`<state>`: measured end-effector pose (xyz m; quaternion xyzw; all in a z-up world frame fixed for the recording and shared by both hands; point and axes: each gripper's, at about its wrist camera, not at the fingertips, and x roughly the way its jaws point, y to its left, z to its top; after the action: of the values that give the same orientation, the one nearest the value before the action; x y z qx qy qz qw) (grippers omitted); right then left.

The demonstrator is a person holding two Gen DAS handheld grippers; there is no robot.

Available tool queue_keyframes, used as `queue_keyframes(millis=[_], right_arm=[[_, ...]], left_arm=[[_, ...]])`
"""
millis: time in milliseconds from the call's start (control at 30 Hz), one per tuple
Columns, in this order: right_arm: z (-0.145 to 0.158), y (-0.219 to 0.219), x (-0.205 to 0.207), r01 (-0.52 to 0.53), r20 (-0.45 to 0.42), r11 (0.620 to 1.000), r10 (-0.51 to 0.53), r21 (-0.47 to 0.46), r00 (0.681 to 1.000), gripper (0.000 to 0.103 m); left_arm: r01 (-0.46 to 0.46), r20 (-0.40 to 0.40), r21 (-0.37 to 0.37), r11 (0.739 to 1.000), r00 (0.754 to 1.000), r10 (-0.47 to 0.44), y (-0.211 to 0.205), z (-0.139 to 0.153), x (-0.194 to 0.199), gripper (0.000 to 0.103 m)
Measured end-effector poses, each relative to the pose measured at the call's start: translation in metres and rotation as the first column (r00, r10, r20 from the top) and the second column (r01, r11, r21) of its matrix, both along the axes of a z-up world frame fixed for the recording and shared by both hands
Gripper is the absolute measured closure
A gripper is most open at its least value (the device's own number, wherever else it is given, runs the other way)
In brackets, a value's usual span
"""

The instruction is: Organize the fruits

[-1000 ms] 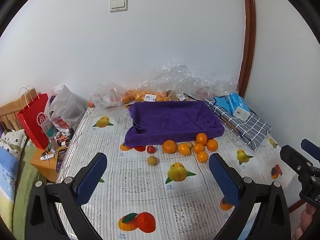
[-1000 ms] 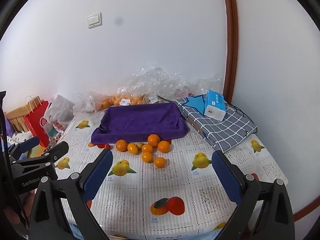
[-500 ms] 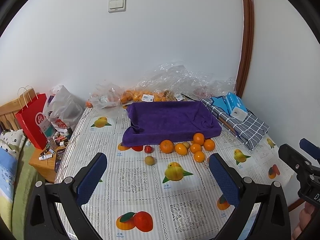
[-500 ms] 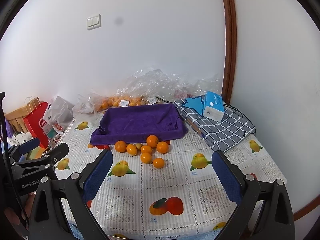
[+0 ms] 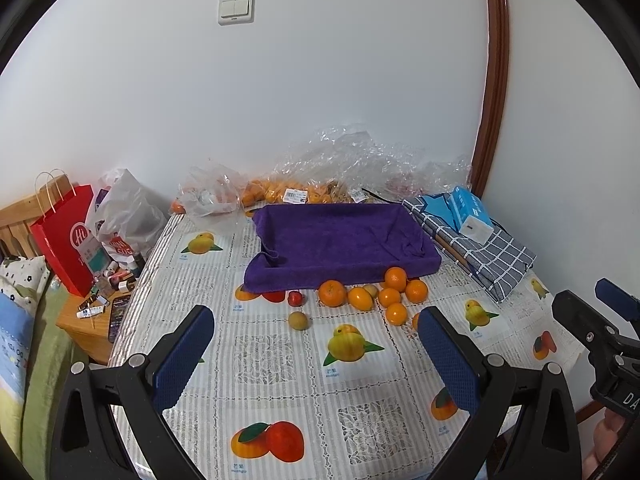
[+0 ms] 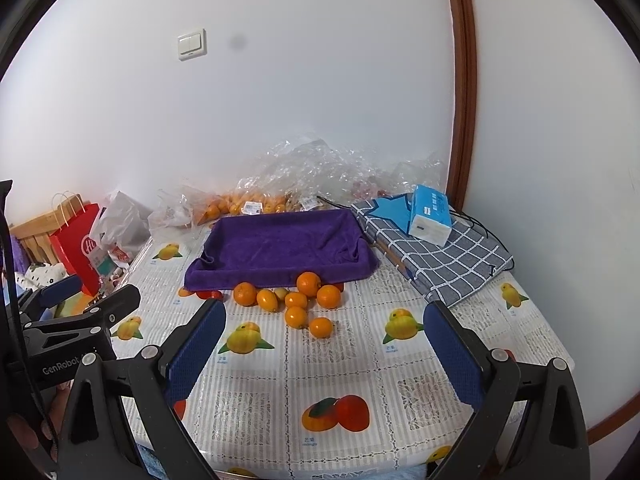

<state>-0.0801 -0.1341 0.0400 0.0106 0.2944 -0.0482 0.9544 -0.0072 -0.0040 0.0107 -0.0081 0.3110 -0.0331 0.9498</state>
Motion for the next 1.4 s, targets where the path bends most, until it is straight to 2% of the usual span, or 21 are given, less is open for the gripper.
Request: queue_keyframes(millis=[633,1167,1400], right_arm=[[-0.009,0.006,0.001,-0.020,-0.004,1.000,0.020,-0.007,1.000,0.005],[-0.011,0.000,0.005,-0.010,-0.005,1.000,0.010,0.000,1.000,0.005],[-0.014,-0.005,0.020,-0.017,0.008,1.000,0.017,0.019,1.000,0.005]], left_arm=[[-0.010,0.009,-0.008,1.000,1.000,0.010,0.010,0.001,-0.005,0.000],[-0.002,0.021,-0.012,1.000,1.000,0.003,0.001,0.003,-0.003,0.000],[-0.005,0.033,-0.002,1.000,0.999,0.005,0.002,0.003,0.007,0.000]])
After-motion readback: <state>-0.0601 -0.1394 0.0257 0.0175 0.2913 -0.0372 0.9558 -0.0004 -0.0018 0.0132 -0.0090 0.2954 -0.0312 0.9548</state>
